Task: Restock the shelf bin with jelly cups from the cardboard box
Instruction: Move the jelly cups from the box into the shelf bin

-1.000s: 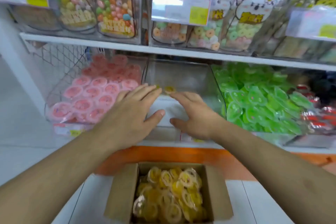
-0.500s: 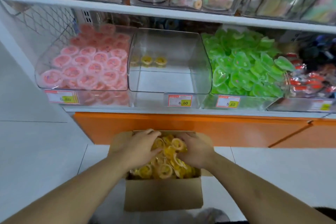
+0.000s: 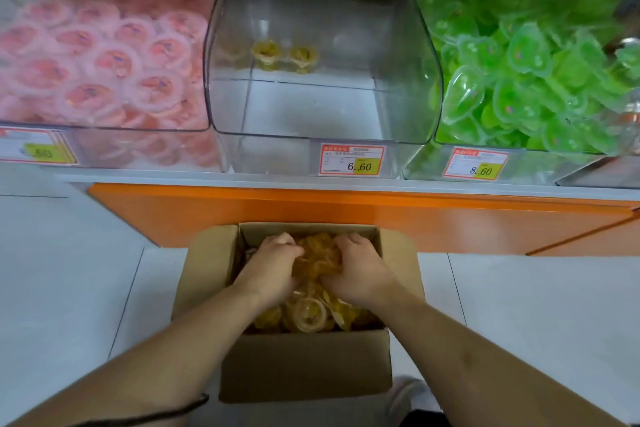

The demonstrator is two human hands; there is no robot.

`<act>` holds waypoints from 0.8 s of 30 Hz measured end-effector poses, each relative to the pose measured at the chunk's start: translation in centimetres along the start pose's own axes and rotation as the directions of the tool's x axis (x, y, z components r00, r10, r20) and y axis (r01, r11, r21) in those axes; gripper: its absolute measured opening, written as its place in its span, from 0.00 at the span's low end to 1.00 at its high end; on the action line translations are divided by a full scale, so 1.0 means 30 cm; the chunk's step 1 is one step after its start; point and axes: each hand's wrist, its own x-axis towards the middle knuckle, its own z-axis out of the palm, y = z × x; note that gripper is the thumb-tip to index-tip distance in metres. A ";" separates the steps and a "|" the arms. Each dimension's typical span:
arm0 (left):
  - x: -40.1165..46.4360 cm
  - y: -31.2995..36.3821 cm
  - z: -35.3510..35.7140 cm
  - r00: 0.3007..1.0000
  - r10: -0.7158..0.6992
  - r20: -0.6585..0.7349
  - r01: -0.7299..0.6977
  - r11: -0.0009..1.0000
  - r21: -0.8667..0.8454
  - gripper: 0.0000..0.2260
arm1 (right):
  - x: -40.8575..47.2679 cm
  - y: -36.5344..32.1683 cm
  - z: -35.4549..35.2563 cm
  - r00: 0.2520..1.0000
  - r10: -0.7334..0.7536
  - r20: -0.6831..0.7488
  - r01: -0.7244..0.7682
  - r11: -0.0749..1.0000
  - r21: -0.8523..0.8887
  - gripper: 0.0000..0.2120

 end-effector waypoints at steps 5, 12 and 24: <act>-0.032 -0.010 -0.008 1.000 -0.006 -0.021 0.005 0.999 -0.045 0.19 | -0.031 -0.021 0.004 0.998 0.017 0.058 -0.014 0.998 -0.057 0.35; -0.088 0.022 -0.047 0.999 0.020 -0.033 -0.026 0.981 -0.192 0.11 | -0.065 -0.033 0.011 0.998 -0.026 0.058 0.028 0.999 -0.034 0.23; -0.108 0.058 -0.164 0.993 -0.101 -0.064 0.069 0.920 -0.386 0.20 | -0.129 -0.090 -0.167 0.999 -0.030 -0.033 0.037 0.976 0.217 0.19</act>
